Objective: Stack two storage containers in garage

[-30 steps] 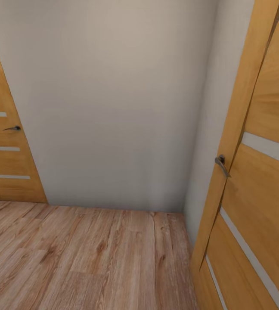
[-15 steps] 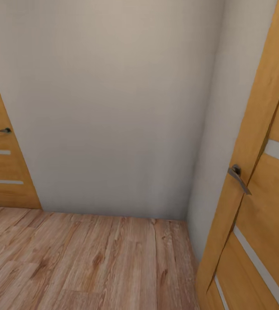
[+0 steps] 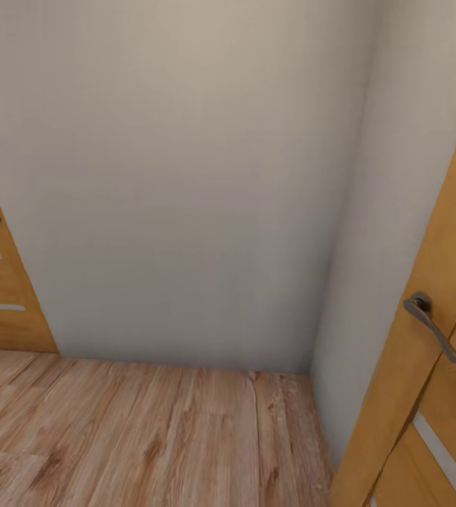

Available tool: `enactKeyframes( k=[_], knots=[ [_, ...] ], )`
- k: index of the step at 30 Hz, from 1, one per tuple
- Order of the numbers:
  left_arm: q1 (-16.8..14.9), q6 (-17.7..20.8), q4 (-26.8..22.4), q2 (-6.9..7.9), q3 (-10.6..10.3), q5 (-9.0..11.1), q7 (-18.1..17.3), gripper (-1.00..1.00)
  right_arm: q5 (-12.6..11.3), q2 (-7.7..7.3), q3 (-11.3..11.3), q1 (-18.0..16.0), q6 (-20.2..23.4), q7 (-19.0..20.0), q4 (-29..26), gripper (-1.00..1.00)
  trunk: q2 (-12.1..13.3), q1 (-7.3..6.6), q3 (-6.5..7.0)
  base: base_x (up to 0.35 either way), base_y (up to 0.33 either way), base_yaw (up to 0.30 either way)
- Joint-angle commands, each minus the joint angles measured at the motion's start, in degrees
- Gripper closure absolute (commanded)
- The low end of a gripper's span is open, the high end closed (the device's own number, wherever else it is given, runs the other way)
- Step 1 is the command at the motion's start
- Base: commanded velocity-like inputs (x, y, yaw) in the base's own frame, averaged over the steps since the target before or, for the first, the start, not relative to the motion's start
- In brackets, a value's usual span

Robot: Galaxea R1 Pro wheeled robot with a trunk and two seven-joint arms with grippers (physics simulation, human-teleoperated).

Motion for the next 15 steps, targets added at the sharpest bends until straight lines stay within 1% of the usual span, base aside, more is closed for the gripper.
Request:
enactKeyframes(
  k=[1, 5, 15],
  knots=[
    [0.0, -0.1, 0.0, -0.01, 0.0, 0.6, 0.0, -1.0, -0.1, 0.01, 0.4, -0.1, -0.3, -0.1, 0.2, -1.0, 0.0, 0.03, -0.05, 0.322, 0.0, 0.075],
    [0.0, -0.1, 0.0, -0.01, 0.0, 0.6, 0.0, -1.0, -0.1, -0.13, 0.3, -0.1, -0.6, -0.1, 0.2, -1.0, 0.0, 0.03, -0.05, 0.322, 0.0, 0.193],
    [0.0, -0.1, 0.0, -0.01, 0.0, 0.5, 0.0, -1.0, -0.1, -0.17, 0.3, -0.1, -0.8, -0.1, 0.1, -1.0, 0.0, 0.03, -0.05, 0.305, 0.0, 0.261]
  ],
)
